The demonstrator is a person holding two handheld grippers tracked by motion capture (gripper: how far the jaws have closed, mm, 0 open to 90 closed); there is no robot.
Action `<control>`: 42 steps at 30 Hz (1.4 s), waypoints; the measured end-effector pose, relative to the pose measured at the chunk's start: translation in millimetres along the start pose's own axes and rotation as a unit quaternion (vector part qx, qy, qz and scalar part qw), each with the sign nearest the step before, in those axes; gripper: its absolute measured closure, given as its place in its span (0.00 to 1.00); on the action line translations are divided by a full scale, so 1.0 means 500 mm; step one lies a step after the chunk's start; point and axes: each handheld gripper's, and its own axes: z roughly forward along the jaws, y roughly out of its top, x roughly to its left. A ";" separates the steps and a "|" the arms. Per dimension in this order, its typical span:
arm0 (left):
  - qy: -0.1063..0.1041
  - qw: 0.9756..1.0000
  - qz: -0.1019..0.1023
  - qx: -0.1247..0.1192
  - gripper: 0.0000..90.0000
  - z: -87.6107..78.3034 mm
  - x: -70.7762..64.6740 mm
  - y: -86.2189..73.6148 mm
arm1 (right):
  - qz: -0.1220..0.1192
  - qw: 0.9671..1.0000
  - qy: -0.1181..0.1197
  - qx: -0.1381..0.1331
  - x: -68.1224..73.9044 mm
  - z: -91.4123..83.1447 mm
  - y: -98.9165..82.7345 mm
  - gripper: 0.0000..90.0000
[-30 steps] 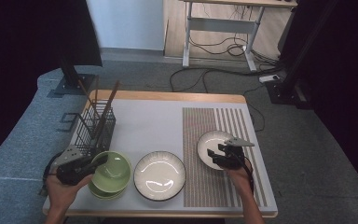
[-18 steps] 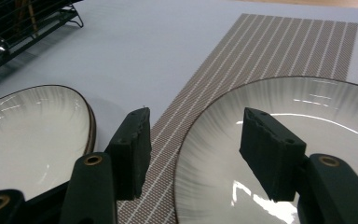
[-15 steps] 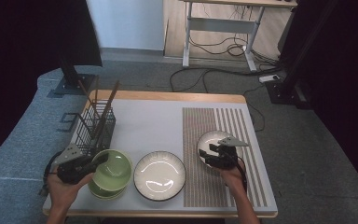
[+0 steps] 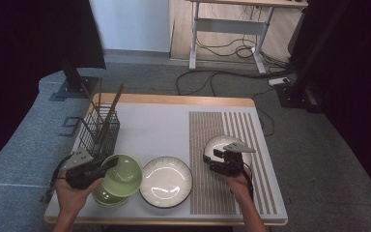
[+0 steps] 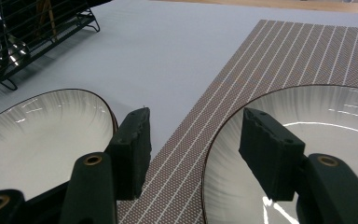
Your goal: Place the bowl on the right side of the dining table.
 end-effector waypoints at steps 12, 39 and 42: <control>-0.006 1.000 0.015 -0.002 0.91 0.022 -0.023 0.040 | 0.001 1.000 0.004 -0.012 -0.001 -0.012 0.006 0.48; -0.015 1.000 0.020 0.020 0.91 0.071 -0.038 0.079 | -0.027 0.998 0.041 -0.038 0.052 -0.027 0.044 0.48; -0.014 0.999 0.021 0.020 0.91 0.078 -0.040 0.082 | -0.036 0.998 0.045 -0.034 0.060 -0.024 0.045 0.48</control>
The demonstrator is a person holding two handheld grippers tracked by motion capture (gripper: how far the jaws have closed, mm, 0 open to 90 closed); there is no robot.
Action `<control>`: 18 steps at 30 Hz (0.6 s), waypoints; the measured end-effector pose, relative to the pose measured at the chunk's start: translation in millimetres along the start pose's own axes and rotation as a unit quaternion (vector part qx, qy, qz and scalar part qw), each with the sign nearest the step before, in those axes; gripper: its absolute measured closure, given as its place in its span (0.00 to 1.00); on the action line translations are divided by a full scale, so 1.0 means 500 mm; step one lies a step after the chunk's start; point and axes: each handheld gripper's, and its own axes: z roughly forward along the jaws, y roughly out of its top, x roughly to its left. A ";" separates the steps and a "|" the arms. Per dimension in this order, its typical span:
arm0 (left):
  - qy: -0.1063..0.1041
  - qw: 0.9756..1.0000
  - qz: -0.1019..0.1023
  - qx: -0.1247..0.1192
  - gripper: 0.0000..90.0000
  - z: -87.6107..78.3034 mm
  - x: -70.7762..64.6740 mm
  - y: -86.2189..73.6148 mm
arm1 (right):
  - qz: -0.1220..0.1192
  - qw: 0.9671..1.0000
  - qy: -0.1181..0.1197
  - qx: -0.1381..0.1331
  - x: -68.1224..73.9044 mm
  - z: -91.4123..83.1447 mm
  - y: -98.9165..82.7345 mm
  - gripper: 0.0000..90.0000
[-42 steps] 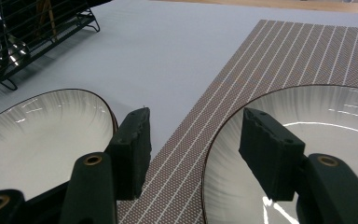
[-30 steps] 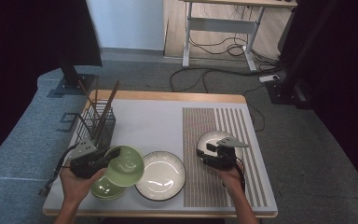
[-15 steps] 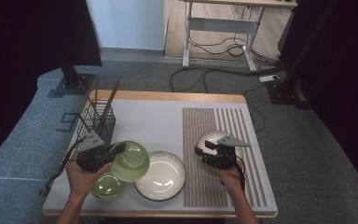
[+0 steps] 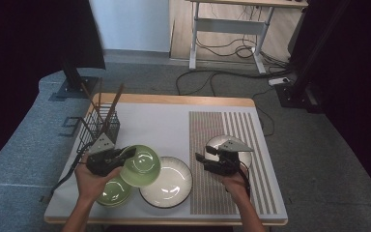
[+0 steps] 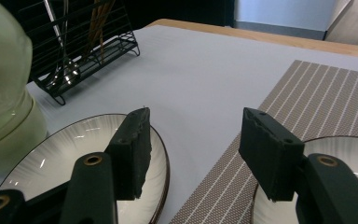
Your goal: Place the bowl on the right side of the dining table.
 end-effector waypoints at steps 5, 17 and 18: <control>0.000 1.000 0.002 0.004 0.91 0.004 -0.001 0.004 | -0.007 1.000 0.004 0.005 0.010 0.006 -0.001 0.48; -0.008 1.000 -0.001 0.009 0.91 0.016 -0.005 0.005 | -0.017 1.000 0.008 0.002 0.028 0.011 0.005 0.48; -0.008 1.000 -0.001 0.010 0.91 0.018 -0.005 0.005 | -0.017 1.000 0.008 0.001 0.028 0.010 0.006 0.48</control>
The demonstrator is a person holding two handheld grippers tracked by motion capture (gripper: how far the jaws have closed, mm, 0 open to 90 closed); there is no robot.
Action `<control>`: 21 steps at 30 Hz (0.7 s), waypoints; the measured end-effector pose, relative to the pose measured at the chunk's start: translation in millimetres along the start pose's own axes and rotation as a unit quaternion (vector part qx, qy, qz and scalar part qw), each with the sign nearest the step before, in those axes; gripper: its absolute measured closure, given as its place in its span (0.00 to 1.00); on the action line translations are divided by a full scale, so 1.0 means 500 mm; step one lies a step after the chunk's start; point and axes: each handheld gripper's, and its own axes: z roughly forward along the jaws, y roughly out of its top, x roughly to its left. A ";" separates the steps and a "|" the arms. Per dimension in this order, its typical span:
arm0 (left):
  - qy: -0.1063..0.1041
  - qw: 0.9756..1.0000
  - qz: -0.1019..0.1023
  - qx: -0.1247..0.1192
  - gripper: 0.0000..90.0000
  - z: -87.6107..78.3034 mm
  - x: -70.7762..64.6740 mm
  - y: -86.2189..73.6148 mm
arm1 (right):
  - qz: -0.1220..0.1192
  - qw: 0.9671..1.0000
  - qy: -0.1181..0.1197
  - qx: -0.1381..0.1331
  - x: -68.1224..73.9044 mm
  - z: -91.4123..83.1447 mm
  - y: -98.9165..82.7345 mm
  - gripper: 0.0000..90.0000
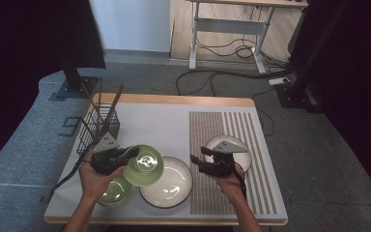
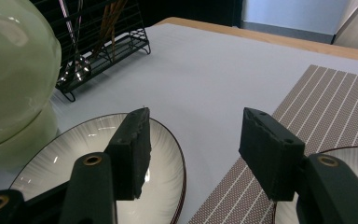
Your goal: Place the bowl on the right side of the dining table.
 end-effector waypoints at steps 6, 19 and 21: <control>0.007 1.000 0.005 0.007 0.91 0.011 -0.003 -0.001 | 0.001 1.000 0.005 -0.012 0.007 -0.004 0.006 0.48; 0.010 1.000 0.015 0.014 0.91 0.019 -0.020 -0.001 | -0.002 0.999 0.042 -0.027 0.038 -0.003 0.027 0.48; 0.008 1.000 0.015 0.016 0.91 0.023 -0.022 -0.002 | 0.004 0.998 0.049 -0.029 0.041 -0.002 0.030 0.48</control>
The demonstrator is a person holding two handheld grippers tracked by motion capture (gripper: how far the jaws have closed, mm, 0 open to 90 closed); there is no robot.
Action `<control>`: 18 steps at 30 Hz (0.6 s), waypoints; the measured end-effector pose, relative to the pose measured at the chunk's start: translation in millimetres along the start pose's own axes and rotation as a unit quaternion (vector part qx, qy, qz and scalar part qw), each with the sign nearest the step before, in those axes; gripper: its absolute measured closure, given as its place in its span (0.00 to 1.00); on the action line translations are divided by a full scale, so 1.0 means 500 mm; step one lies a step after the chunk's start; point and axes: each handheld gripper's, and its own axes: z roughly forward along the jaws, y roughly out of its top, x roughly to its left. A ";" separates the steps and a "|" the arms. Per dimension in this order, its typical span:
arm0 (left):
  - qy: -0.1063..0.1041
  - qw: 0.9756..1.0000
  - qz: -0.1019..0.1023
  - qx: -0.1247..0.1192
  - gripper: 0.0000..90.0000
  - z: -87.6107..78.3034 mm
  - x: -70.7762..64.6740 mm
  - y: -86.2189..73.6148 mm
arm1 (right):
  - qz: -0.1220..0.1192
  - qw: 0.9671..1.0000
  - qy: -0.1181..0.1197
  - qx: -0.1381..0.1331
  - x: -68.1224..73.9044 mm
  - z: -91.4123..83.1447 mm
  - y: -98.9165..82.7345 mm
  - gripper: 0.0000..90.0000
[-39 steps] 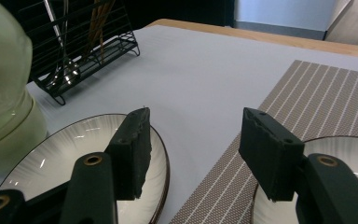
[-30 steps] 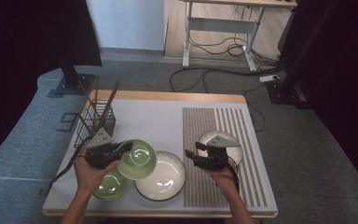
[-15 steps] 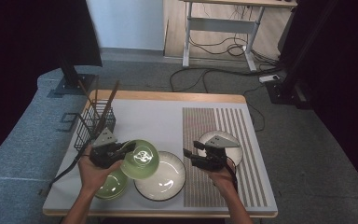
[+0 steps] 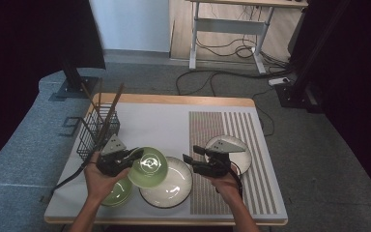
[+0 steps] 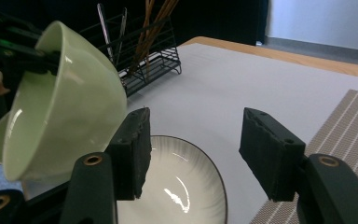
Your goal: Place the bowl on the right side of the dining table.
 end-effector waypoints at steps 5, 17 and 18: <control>-0.002 1.000 0.000 0.003 0.91 0.006 -0.001 0.001 | -0.004 1.000 0.002 0.000 0.010 0.004 0.002 0.48; -0.003 1.000 0.001 0.006 0.91 0.015 -0.005 0.002 | -0.011 1.000 0.012 -0.002 0.022 0.007 0.006 0.48; -0.003 1.000 0.001 0.006 0.91 0.016 -0.006 0.001 | -0.012 1.000 0.012 -0.002 0.023 0.007 0.006 0.48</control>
